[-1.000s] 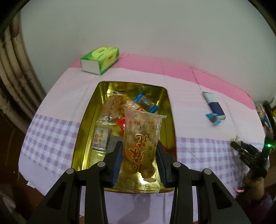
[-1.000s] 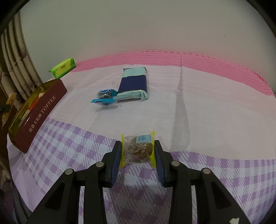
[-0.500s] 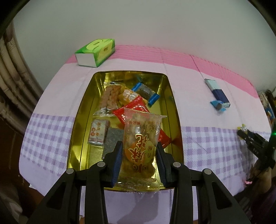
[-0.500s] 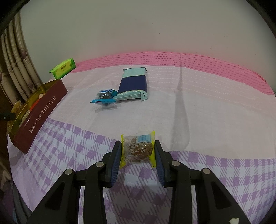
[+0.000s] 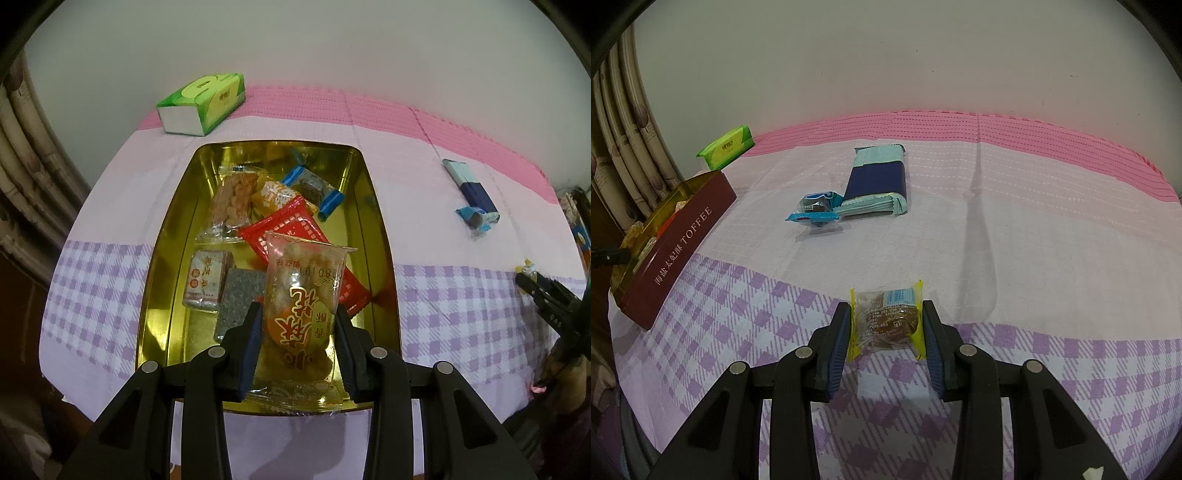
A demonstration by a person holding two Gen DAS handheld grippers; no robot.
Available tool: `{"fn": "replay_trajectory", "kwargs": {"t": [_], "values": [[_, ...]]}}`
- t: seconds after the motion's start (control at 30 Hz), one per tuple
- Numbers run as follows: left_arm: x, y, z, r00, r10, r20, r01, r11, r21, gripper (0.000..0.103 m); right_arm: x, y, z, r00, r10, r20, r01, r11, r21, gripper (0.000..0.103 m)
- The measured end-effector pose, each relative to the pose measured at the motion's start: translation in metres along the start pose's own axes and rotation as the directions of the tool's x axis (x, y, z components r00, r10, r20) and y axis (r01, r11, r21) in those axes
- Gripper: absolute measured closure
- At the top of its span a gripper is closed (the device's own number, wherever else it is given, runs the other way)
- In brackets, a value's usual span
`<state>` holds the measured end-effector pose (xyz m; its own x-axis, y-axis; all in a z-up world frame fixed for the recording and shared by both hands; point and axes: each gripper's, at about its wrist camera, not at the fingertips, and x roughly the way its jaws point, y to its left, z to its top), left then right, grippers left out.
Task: Organize snacks
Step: 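Carry the twisted-dough bag into the gold tray and open the left gripper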
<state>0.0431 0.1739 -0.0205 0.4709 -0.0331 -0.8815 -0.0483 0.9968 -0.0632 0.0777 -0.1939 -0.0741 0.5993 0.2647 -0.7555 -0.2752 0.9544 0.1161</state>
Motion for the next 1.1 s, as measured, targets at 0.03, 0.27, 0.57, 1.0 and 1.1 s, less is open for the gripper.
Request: {"fn": "replay_trajectory", "kwargs": {"t": [0.03,0.27,0.57,1.0,1.1], "values": [[0.0007,-0.0005,-0.0001,1.000,0.001,-0.001,-0.001,1.000,0.002,0.065,0.0000,0.0001,0.0000,1.000,0.000,0.000,0.000,1.000,0.000,0.068],[0.0022,-0.0018,-0.0001,1.000,0.005,-0.004,-0.005,1.000,0.008,0.065,-0.0001,0.0000,-0.0004,1.000,-0.001,0.001,0.001,1.000,0.002,0.067],[0.0039,-0.0029,-0.0011,1.000,0.012,-0.006,-0.012,1.000,0.021,0.065,0.0002,0.0000,-0.0009,1.000,-0.003,0.002,0.003,1.000,0.003,0.067],[0.0028,-0.0015,-0.0005,0.999,0.035,-0.013,-0.034,0.999,0.029,0.064,0.0002,0.0004,-0.0010,1.000,-0.004,0.002,0.004,1.000,0.004,0.067],[0.0027,-0.0020,0.0000,0.999,0.042,-0.011,-0.042,0.999,0.031,0.064,0.0001,0.0003,-0.0009,1.000,-0.005,0.002,0.005,1.000,0.004,0.067]]}}
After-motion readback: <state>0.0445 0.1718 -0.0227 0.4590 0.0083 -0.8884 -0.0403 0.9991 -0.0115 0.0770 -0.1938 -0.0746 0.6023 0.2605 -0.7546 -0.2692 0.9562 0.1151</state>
